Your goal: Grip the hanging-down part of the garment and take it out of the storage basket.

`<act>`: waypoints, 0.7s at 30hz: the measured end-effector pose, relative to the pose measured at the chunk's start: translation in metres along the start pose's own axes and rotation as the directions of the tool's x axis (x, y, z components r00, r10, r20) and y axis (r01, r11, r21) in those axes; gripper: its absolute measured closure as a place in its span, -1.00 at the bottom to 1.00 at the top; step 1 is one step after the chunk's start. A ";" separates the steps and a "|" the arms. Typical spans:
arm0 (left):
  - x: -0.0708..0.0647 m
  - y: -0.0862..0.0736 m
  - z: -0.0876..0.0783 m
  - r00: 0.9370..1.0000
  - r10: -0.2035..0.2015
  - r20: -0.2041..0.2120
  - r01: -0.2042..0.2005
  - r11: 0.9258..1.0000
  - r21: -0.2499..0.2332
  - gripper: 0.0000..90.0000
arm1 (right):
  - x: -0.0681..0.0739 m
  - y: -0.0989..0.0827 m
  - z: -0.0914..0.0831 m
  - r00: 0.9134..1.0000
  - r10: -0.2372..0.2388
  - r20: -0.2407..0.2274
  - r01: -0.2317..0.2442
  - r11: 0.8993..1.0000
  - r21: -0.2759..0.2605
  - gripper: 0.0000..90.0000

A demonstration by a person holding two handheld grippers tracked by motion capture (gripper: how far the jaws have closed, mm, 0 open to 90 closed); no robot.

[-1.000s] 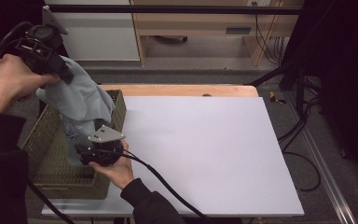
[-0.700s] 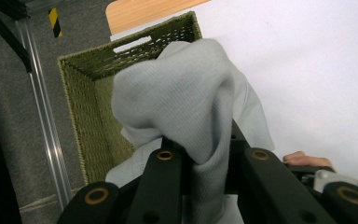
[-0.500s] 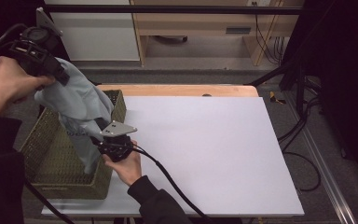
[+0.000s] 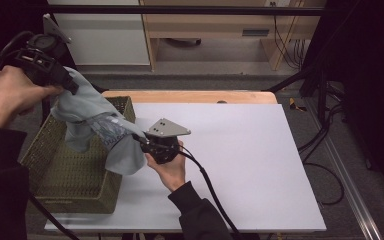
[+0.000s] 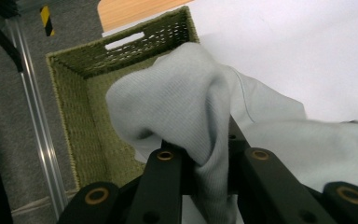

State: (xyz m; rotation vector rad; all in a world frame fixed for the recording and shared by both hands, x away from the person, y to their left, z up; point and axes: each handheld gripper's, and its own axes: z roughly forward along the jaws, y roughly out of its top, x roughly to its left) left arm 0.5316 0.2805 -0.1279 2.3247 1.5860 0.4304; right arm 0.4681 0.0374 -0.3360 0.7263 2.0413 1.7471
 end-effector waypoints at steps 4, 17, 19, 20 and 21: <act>-0.004 0.001 0.002 1.000 0.007 0.009 -0.007 1.000 -0.003 0.80 | -0.008 0.016 -0.020 0.998 -0.040 0.053 0.041 0.999 -0.015 0.97; -0.017 0.007 0.004 0.999 0.024 0.043 -0.023 1.000 -0.015 0.80 | -0.017 0.043 -0.049 0.989 -0.071 0.130 0.081 0.994 -0.075 0.97; -0.017 0.007 0.004 0.999 0.026 0.046 -0.025 1.000 -0.017 0.80 | -0.018 0.047 -0.051 0.987 -0.079 0.141 0.092 0.992 -0.089 0.97; -0.017 0.006 0.003 0.999 0.026 0.047 -0.025 0.999 -0.021 0.80 | -0.018 0.049 -0.052 0.986 -0.082 0.144 0.096 0.991 -0.092 0.97; -0.017 0.006 0.003 0.999 0.026 0.047 -0.025 0.999 -0.021 0.80 | -0.018 0.049 -0.052 0.986 -0.082 0.144 0.096 0.991 -0.092 0.97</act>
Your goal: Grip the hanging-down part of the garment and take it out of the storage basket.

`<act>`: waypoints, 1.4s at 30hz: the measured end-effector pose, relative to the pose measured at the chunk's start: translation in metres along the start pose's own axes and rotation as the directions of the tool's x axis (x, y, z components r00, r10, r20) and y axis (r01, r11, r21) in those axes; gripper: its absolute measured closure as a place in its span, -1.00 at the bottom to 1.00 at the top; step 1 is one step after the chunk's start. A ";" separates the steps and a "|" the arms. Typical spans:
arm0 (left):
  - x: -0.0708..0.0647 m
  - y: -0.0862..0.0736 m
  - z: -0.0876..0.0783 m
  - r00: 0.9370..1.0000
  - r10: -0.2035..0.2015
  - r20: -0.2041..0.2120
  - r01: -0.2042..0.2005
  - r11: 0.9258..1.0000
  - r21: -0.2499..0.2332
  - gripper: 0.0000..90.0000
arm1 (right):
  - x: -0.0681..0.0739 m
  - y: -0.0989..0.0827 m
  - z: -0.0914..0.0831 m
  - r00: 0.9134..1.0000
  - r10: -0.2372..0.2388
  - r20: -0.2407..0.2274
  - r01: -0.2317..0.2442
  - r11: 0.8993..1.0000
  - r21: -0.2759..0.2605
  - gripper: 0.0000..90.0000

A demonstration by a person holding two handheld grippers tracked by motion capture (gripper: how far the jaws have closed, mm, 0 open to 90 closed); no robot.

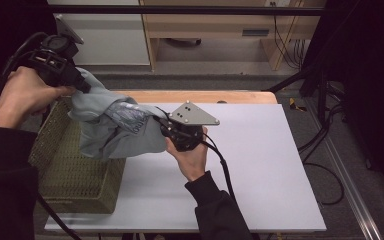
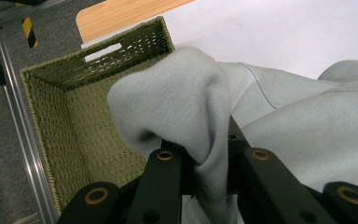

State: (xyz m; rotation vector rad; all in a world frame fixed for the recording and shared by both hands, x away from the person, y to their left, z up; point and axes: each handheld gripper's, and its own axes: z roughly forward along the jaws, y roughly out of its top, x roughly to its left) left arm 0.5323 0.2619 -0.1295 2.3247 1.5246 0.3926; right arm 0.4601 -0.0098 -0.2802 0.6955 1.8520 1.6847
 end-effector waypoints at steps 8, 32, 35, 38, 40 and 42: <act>-0.003 0.001 -0.001 1.000 0.007 0.014 -0.007 1.000 -0.009 0.80 | -0.005 0.011 -0.007 1.000 -0.006 0.009 0.007 1.000 -0.021 0.98; -0.017 0.008 -0.004 0.999 0.032 0.038 -0.031 0.999 -0.024 0.80 | -0.015 0.036 -0.026 0.997 -0.043 0.070 0.048 0.996 -0.076 0.97; -0.017 0.008 -0.004 0.999 0.033 0.039 -0.032 0.999 -0.026 0.80 | -0.015 0.037 -0.026 0.996 -0.044 0.072 0.049 0.996 -0.079 0.97; -0.018 0.009 -0.004 0.999 0.033 0.041 -0.032 0.999 -0.029 0.79 | -0.017 0.038 -0.027 0.996 -0.045 0.073 0.051 0.995 -0.081 0.98; -0.018 0.009 -0.004 0.998 0.036 0.044 -0.035 0.999 -0.030 0.79 | -0.018 0.040 -0.028 0.996 -0.042 0.077 0.049 0.995 -0.086 0.97; -0.020 0.010 -0.005 0.998 0.037 0.047 -0.035 0.999 -0.034 0.79 | -0.018 0.043 -0.029 0.996 -0.046 0.080 0.053 0.994 -0.092 0.97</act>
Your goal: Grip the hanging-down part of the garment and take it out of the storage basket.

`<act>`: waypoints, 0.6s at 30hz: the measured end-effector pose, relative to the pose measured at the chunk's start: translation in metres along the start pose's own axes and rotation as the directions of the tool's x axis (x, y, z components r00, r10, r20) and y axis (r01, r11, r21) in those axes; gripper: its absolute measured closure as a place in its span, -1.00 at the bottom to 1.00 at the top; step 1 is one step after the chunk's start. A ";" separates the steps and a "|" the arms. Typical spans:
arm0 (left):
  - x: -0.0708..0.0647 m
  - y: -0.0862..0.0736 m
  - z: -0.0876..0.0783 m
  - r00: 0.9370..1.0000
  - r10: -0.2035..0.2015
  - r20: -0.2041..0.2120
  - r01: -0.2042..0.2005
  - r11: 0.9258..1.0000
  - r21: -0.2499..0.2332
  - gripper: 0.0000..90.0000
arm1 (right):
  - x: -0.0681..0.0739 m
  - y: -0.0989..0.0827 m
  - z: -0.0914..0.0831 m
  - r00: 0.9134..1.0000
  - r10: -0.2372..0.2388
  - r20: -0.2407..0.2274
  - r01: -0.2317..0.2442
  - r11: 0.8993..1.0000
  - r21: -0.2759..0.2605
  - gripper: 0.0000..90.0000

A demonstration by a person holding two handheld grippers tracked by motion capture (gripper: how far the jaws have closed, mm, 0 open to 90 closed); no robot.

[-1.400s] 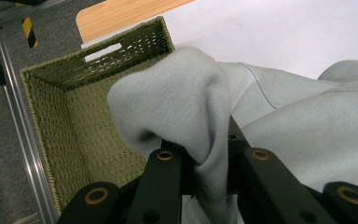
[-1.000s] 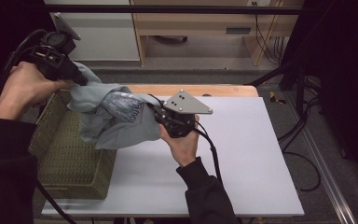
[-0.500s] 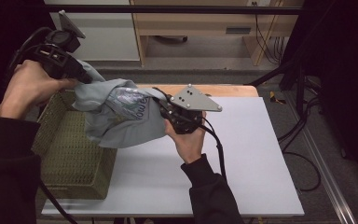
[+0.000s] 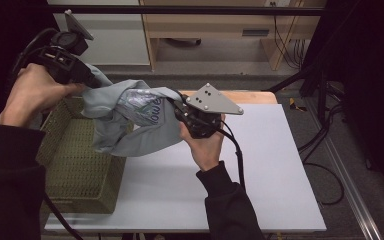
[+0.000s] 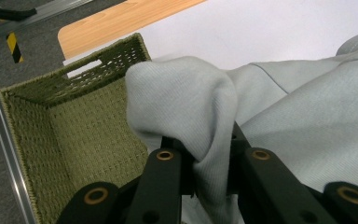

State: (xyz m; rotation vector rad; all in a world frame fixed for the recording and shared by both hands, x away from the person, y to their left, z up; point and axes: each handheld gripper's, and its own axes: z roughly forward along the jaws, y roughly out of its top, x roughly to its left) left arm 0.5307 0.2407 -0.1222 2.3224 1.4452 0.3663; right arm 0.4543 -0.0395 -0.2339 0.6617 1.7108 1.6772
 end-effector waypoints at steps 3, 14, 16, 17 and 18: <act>-0.002 0.001 0.000 1.000 0.003 0.005 -0.003 1.000 -0.004 0.79 | -0.001 0.005 -0.001 1.000 0.000 0.008 0.001 1.000 -0.014 0.97; 0.001 0.000 0.003 0.999 -0.002 -0.033 0.002 1.000 0.018 0.80 | -0.002 -0.027 0.005 0.996 0.060 -0.066 -0.056 0.996 0.070 0.97; 0.001 -0.001 0.004 0.999 -0.006 -0.033 0.006 1.000 0.020 0.80 | -0.003 -0.033 0.006 0.995 0.062 -0.072 -0.056 0.995 0.084 0.97; 0.001 -0.001 0.005 0.999 -0.005 -0.039 0.006 1.000 0.021 0.80 | -0.003 -0.039 0.008 0.995 0.065 -0.079 -0.057 0.993 0.101 0.97; 0.001 -0.001 0.006 0.999 -0.005 -0.038 0.006 1.000 0.024 0.80 | -0.002 -0.046 0.009 0.993 0.073 -0.090 -0.062 0.991 0.119 0.97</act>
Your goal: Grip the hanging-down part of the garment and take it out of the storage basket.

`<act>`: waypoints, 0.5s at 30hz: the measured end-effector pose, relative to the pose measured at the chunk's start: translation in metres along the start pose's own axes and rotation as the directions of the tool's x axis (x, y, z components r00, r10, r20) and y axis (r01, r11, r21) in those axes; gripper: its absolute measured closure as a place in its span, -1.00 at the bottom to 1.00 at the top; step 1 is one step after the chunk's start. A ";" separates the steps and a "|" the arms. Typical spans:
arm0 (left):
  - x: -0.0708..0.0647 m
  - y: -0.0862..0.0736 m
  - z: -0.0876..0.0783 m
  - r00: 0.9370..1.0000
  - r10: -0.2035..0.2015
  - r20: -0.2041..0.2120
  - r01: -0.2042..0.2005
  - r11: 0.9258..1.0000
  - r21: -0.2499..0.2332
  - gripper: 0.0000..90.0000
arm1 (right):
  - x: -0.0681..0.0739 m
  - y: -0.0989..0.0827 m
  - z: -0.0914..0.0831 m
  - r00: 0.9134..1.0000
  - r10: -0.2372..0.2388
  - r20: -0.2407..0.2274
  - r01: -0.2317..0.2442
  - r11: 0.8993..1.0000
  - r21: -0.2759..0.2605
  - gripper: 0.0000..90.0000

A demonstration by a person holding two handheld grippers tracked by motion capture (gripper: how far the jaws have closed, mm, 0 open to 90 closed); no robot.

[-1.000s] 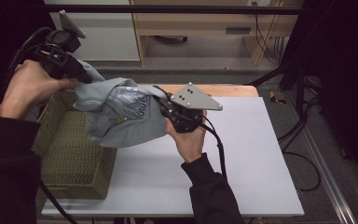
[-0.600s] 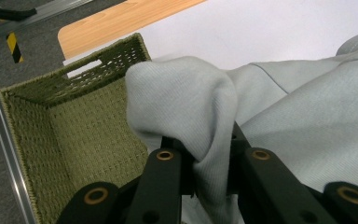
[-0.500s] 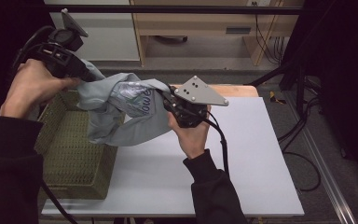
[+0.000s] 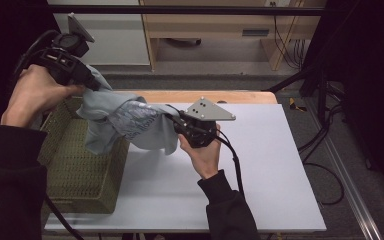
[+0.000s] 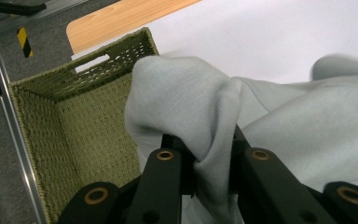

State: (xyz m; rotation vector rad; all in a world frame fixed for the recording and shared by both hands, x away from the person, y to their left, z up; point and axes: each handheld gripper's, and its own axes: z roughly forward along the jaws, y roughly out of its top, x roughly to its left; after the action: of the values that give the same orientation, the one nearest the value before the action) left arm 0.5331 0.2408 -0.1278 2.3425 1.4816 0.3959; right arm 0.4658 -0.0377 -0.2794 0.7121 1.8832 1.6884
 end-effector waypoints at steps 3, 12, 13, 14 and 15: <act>-0.002 0.000 0.003 1.000 0.007 -0.004 -0.007 1.000 0.012 0.80 | 0.001 -0.016 0.005 1.000 0.021 -0.022 -0.021 0.999 0.036 0.97; -0.008 0.002 0.009 1.000 0.023 -0.004 -0.023 0.999 0.023 0.80 | 0.007 -0.054 0.016 0.996 0.063 -0.066 -0.054 0.991 0.121 0.93; -0.009 0.002 0.009 1.000 0.025 -0.008 -0.025 0.999 0.020 0.80 | 0.007 -0.057 0.017 0.996 0.060 -0.072 -0.051 0.991 0.126 0.92; -0.009 0.002 0.010 1.000 0.029 -0.008 -0.029 0.999 0.028 0.80 | 0.009 -0.059 0.018 0.995 0.062 -0.072 -0.052 0.989 0.137 0.88; -0.010 0.003 0.010 1.000 0.029 -0.008 -0.029 0.999 0.027 0.80 | 0.010 -0.062 0.019 0.996 0.061 -0.068 -0.050 0.988 0.144 0.83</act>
State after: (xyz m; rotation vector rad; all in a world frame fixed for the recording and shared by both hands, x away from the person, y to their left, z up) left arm 0.5352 0.2295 -0.1363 2.3884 1.4675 0.3960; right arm 0.4681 -0.0230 -0.3431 0.7753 2.0685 1.6457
